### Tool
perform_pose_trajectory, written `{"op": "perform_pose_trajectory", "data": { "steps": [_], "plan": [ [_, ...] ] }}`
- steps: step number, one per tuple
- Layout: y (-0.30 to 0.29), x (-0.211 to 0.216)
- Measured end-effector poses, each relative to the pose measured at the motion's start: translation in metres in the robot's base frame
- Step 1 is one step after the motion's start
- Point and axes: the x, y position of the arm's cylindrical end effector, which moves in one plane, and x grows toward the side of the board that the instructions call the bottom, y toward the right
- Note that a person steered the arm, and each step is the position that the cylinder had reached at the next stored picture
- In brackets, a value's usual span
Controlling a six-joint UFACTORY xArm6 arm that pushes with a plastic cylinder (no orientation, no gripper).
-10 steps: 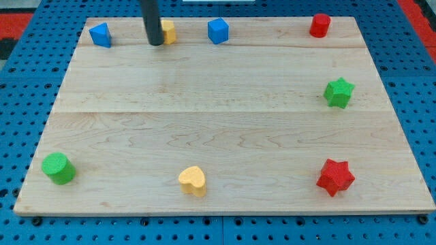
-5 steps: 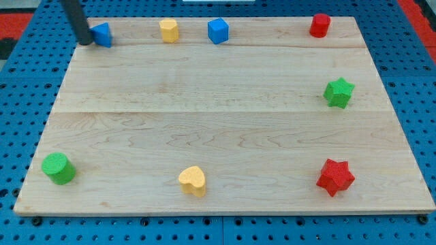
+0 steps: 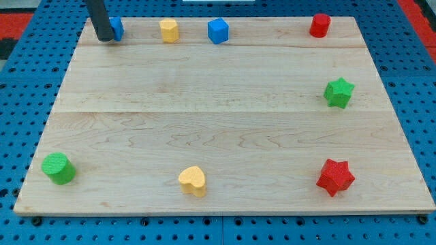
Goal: Place the hexagon between the blue blocks
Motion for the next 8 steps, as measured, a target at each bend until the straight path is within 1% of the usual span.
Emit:
{"op": "perform_pose_trajectory", "data": {
  "steps": [1,3,5,7,8],
  "plan": [
    [0.029,0.043],
    [0.063,0.055],
    [0.103,0.081],
    [0.234,0.093],
    [0.257,0.091]
  ]
}}
